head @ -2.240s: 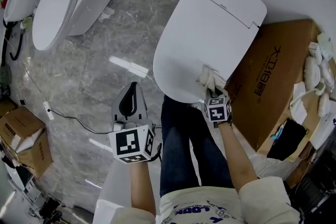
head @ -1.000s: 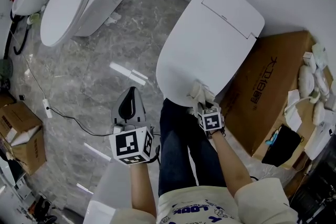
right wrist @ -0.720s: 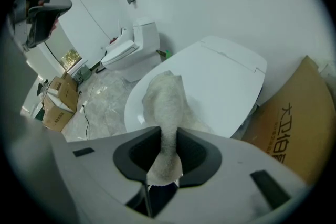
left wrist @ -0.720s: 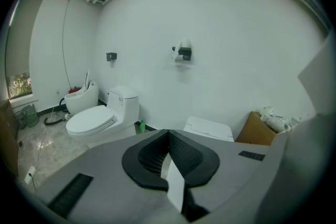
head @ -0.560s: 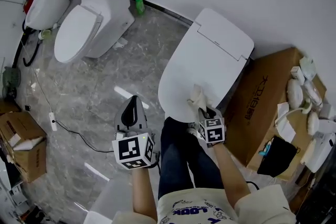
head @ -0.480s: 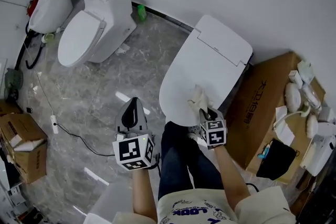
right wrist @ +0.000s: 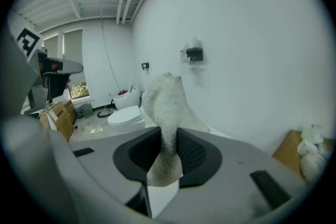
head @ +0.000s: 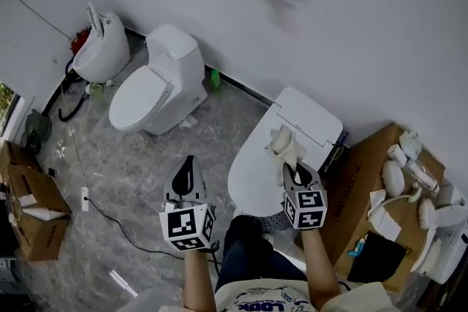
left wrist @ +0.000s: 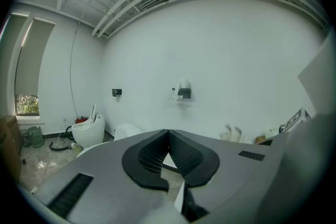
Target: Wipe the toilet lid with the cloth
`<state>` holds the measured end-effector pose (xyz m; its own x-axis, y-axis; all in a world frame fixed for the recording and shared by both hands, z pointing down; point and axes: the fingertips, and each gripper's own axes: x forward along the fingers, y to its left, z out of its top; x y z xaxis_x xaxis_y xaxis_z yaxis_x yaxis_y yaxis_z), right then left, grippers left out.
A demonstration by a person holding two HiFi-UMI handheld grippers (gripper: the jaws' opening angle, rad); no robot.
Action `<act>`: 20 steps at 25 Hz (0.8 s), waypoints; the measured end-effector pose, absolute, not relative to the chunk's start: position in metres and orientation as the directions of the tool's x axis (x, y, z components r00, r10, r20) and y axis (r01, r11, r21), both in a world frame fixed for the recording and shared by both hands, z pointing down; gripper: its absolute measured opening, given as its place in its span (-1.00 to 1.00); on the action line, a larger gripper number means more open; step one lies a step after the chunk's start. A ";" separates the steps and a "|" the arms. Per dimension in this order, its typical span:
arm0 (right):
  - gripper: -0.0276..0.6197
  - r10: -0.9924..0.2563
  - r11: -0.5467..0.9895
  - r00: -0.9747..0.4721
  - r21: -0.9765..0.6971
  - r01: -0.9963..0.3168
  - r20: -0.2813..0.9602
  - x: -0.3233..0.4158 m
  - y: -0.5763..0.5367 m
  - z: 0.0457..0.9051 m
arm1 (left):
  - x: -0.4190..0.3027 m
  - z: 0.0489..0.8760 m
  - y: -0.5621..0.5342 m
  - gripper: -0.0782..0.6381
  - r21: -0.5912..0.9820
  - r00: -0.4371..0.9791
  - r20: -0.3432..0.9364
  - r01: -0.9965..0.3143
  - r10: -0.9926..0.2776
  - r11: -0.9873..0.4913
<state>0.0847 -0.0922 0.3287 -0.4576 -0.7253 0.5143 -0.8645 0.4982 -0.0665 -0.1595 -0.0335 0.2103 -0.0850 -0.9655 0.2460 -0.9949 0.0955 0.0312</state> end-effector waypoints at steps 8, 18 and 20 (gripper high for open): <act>-0.67 -0.796 0.556 -0.548 -0.047 -0.830 0.258 0.071 -0.090 0.174 | -0.148 0.111 -0.007 -0.77 -0.009 -0.117 0.103 -0.993 -0.988 0.117; -0.67 -0.792 0.603 -0.604 -0.043 -0.796 0.087 0.066 -0.060 0.077 | -0.141 0.039 0.040 -0.77 -0.040 -0.172 -0.007 -0.984 -0.985 0.172; -0.67 -0.787 0.610 -0.612 -0.044 -0.791 0.078 0.065 -0.054 0.070 | -0.143 0.029 0.049 -0.77 -0.046 -0.184 -0.022 -0.982 -0.983 0.184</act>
<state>0.0651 -0.0540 0.0699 -0.6116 -0.7873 0.0781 -0.7911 0.6102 -0.0441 -0.1429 0.0492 0.0286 -0.1836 -0.9828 -0.0216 -0.9818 0.1844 -0.0460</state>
